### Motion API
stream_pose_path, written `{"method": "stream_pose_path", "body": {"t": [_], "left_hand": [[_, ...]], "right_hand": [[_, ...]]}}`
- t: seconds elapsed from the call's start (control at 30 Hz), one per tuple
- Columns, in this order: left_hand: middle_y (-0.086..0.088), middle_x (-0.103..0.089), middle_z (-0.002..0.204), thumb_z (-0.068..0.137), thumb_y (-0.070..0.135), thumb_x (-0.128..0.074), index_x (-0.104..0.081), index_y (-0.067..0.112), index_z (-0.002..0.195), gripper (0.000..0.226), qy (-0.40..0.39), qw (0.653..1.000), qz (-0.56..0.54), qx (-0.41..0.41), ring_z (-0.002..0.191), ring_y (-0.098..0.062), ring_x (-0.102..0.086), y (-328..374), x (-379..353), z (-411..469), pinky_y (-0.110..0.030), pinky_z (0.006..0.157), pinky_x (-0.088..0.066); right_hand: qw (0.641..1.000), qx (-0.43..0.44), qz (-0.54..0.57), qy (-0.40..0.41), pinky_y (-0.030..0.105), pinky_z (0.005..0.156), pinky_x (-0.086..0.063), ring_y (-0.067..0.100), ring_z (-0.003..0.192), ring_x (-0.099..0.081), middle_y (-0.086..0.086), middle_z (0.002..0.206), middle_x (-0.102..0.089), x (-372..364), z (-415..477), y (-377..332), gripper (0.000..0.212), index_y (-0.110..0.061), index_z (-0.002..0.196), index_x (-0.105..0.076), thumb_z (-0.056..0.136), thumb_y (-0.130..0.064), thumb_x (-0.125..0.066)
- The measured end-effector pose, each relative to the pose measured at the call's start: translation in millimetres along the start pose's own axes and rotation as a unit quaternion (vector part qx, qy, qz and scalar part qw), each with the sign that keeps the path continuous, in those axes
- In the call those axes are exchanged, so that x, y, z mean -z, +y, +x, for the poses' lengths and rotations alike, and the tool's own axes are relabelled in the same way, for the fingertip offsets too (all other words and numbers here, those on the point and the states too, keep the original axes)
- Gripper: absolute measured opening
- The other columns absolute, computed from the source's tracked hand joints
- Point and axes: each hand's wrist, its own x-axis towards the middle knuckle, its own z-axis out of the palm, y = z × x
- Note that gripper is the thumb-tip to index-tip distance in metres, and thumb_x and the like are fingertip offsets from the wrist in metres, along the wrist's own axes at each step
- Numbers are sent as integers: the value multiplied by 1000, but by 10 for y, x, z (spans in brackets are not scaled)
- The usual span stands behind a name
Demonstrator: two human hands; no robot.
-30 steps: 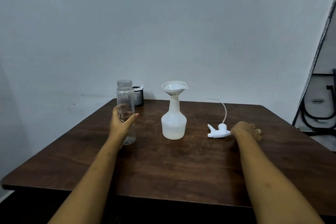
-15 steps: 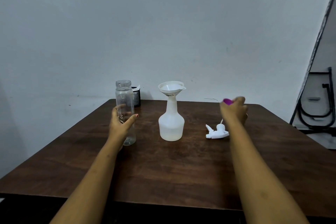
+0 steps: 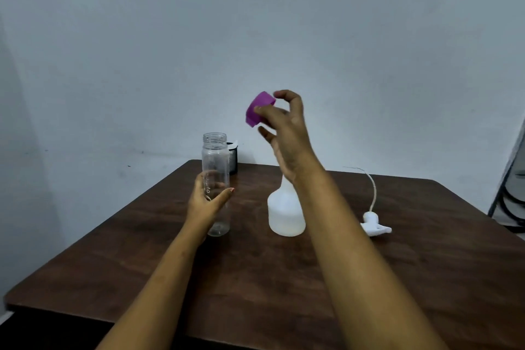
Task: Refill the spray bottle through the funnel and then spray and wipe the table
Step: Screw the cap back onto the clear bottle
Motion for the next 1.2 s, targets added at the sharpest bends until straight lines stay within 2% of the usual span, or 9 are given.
{"method": "stream_pose_path", "body": {"t": [0.13, 0.2, 0.3, 0.47, 0.6, 0.77, 0.97, 1.03, 1.2], "left_hand": [[1, -63, 92, 81, 2, -69, -47, 23, 116, 47, -12, 1000, -2, 1, 86, -11, -61, -28, 71, 102, -21, 68, -51], [0, -62, 89, 81, -2, -68, -47, 21, 115, 46, -20, 1000, 0, -4, 82, -9, -61, -24, 83, 138, -15, 64, -52], [-3, -62, 94, 80, -3, -68, -48, 21, 115, 47, -30, 1000, -2, 1, 86, -13, -63, -37, 117, 208, -20, 70, -53], [-12, -63, 106, 79, -6, -67, -52, 24, 109, 45, -39, 999, 5, -13, 92, -20, -63, -97, 146, 314, -25, 75, -54], [-12, -64, 99, 74, -2, -70, -53, 29, 103, 45, -39, 999, -13, -12, 91, -25, -64, -162, 164, 351, -32, 77, -56], [-7, -64, 95, 78, -7, -65, -53, 31, 102, 47, -43, 999, -18, -9, 91, -21, -63, -164, 166, 352, -34, 79, -56], [-9, -65, 90, 59, 18, -69, -55, 32, 103, 48, -45, 999, -20, -14, 81, -13, -65, -169, 127, 355, -30, 74, -57], [-6, -65, 88, 56, 24, -70, -56, 32, 104, 50, -51, 998, -16, -24, 80, -10, -65, -182, 122, 355, -28, 72, -56], [-2, -65, 85, 64, 12, -67, -56, 33, 105, 47, -47, 998, -4, -28, 78, -9, -65, -204, 124, 361, -31, 72, -55]], "right_hand": [[999, -33, -26, -27, 27, 82, -45, 17, 98, -57, 0, 104, -57, -244, 152, 328, 35, -30, 115, -53, 88, -11, -62], [998, -42, -44, -17, 22, 76, -44, 12, 92, -58, 2, 105, -58, -305, 214, 486, 33, -26, 113, -52, 87, -12, -64], [997, -45, -55, -4, 15, 66, -45, 11, 84, -57, 7, 107, -58, -372, 281, 662, 32, -23, 106, -49, 84, -11, -68], [993, -14, -115, -26, 31, 84, -52, 18, 98, -60, 5, 107, -62, -402, 353, 892, 32, -29, 97, -53, 80, -10, -73], [984, 8, -158, -83, 14, 75, -50, 8, 93, -59, 1, 113, -63, -398, 400, 965, 33, -25, 109, -59, 81, -14, -73], [981, 42, -173, -74, 10, 70, -48, 1, 89, -59, -2, 108, -63, -386, 424, 1009, 39, -20, 108, -60, 75, -19, -80], [972, 81, -218, -17, 4, 66, -43, 1, 89, -50, -1, 109, -44, -454, 444, 1056, 46, -24, 100, -47, 71, -21, -82], [978, 67, -194, -23, 7, 64, -45, 5, 91, -50, -1, 112, -44, -478, 438, 1079, 48, -26, 101, -43, 72, -20, -81], [986, 32, -156, -56, 29, 73, -55, 13, 87, -56, -8, 105, -53, -469, 423, 1110, 47, -29, 106, -47, 74, -19, -80]]}}
